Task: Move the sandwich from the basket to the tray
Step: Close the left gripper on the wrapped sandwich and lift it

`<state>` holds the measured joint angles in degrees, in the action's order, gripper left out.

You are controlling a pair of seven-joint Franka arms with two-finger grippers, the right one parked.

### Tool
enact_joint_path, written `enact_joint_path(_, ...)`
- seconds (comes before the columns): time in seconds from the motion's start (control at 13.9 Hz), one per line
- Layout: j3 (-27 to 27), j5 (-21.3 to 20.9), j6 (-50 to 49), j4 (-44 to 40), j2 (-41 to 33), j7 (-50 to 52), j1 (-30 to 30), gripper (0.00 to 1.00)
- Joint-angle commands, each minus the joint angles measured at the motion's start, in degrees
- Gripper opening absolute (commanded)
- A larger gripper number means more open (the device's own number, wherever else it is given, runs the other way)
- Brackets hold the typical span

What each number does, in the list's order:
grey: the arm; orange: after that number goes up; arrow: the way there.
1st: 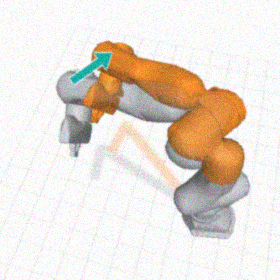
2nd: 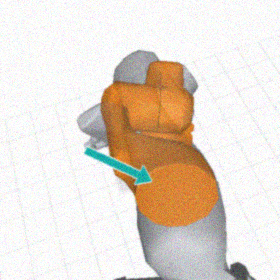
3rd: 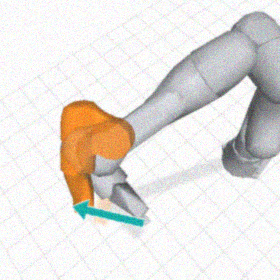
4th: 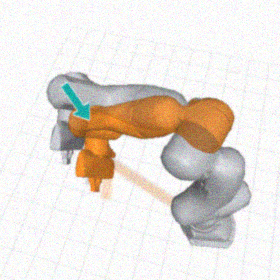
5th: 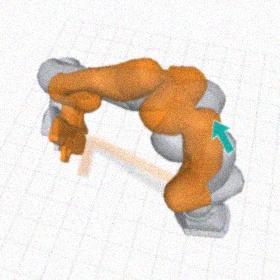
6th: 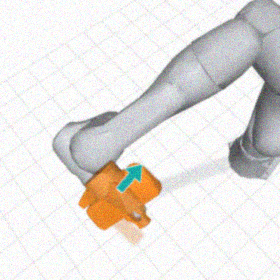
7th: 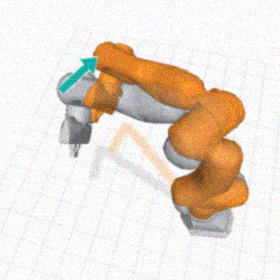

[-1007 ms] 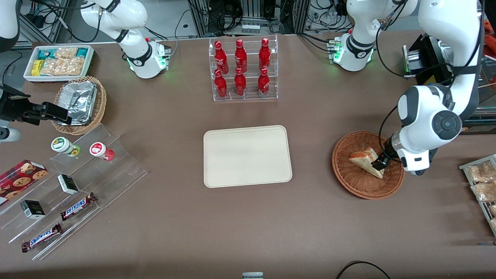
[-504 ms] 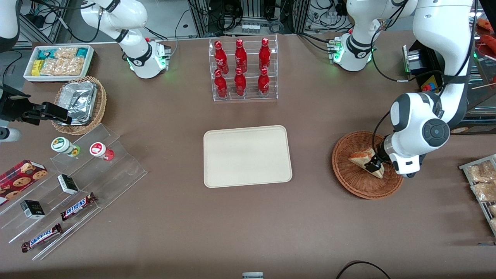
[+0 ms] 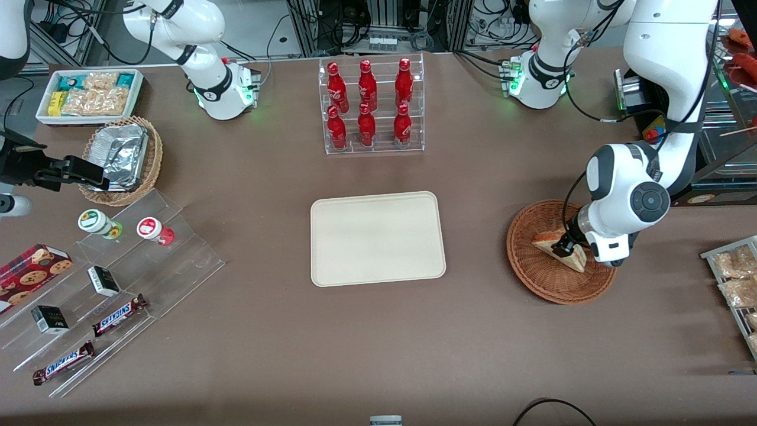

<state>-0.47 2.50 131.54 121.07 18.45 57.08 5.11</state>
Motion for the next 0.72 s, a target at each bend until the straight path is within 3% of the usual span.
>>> enact_joint_path(0.0, -0.4, 0.8, -2.4, -1.2, -1.4, 0.6, 0.6, 0.0)
enact_joint_path(0.36, -0.3, -0.1, -13.1, -12.6, -0.5, -3.9, 2.6, 0.0)
enact_joint_path(0.65, -0.3, -0.2, -13.4, -18.5, 3.5, -8.2, 9.8, 0.0)
